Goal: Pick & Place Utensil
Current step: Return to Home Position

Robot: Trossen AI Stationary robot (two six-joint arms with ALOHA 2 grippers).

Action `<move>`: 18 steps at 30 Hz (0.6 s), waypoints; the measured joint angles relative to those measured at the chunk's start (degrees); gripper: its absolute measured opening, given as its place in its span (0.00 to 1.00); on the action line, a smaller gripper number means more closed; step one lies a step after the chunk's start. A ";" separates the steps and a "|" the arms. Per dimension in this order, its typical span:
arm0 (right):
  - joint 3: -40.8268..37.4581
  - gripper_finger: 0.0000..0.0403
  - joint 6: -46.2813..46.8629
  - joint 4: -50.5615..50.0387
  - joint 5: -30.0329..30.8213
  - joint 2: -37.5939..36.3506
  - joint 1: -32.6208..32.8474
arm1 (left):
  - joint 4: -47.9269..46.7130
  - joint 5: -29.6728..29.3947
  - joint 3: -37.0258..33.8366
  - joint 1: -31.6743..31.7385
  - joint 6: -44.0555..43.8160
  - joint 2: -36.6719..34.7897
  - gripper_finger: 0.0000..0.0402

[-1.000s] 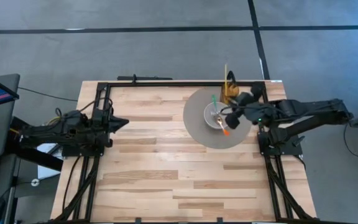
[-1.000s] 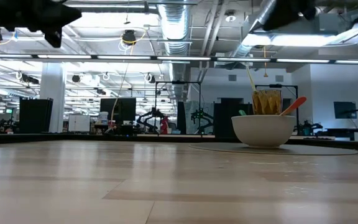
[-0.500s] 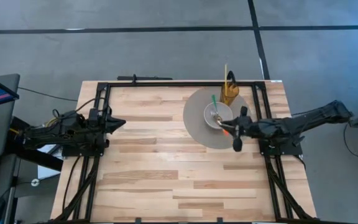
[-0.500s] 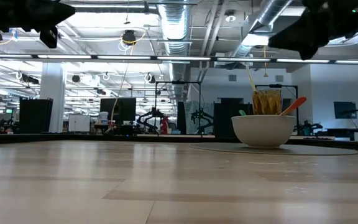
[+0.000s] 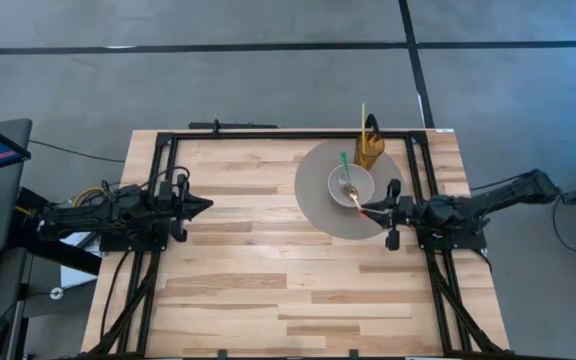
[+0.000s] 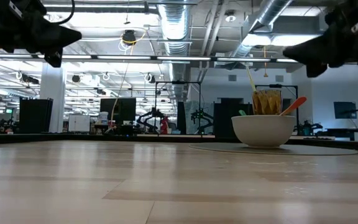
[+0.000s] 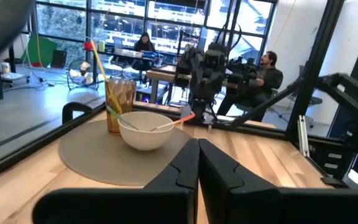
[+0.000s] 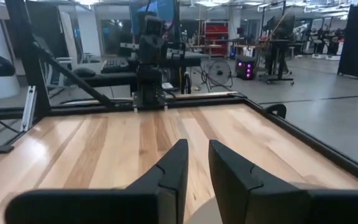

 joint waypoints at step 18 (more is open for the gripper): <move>-1.64 0.14 -3.90 -9.29 1.46 -14.97 -1.44 | 2.66 3.87 -5.39 0.00 1.97 -0.26 0.02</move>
